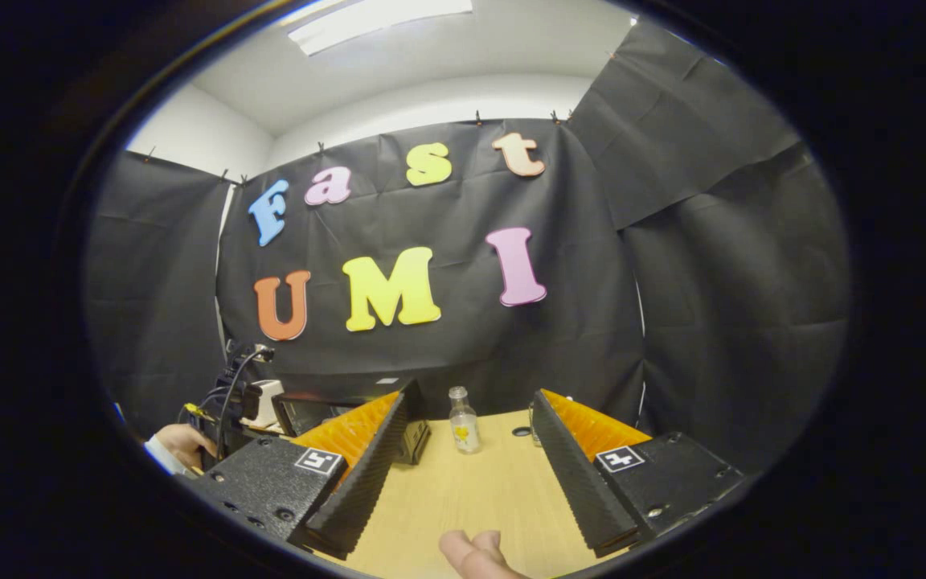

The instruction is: Open the electric oven with the left hand, put the food in, and close the electric oven.

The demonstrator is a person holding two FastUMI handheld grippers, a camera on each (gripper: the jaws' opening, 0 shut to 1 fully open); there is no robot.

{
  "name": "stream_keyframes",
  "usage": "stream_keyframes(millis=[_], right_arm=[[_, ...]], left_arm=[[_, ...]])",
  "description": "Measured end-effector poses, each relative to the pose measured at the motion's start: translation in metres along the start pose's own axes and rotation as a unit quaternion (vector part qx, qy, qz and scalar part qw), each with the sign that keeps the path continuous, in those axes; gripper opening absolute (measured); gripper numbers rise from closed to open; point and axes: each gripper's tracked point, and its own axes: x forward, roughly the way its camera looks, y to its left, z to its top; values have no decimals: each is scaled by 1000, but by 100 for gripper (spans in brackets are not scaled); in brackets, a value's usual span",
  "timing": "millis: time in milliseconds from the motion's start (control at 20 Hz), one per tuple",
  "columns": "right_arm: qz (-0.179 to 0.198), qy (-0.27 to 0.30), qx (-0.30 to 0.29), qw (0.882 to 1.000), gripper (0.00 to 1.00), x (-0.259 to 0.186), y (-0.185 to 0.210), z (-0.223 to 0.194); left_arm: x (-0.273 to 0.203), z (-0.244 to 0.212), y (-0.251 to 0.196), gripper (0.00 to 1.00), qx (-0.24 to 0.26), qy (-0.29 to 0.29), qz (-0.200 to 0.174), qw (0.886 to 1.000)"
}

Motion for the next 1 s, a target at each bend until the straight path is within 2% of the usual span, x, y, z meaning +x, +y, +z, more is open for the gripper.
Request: stream_keyframes(millis=[300, 550, 750, 900, 1000], right_arm=[[2, 6, 3, 1000, 95, 0, 2, -2], [-1, -2, -1, 1000, 95, -10, 6, 5], [-7, -8, -11, 1000, 95, -23, 8, 14], [-13, -17, -18, 1000, 95, -36, 10, 23], [-15, -23, -24, 999, 94, -47, 15, 32]], left_arm=[[14, 39, 7, 96, 0, -64, 7, 998], [31, 70, 26, 96, 14, -111, 42, 993], [8, 80, 18, 96, -18, -129, 28, 991], [-26, 88, 26, 96, -27, -145, 43, 988], [-51, 95, 19, 96, -40, -157, 25, 986]])
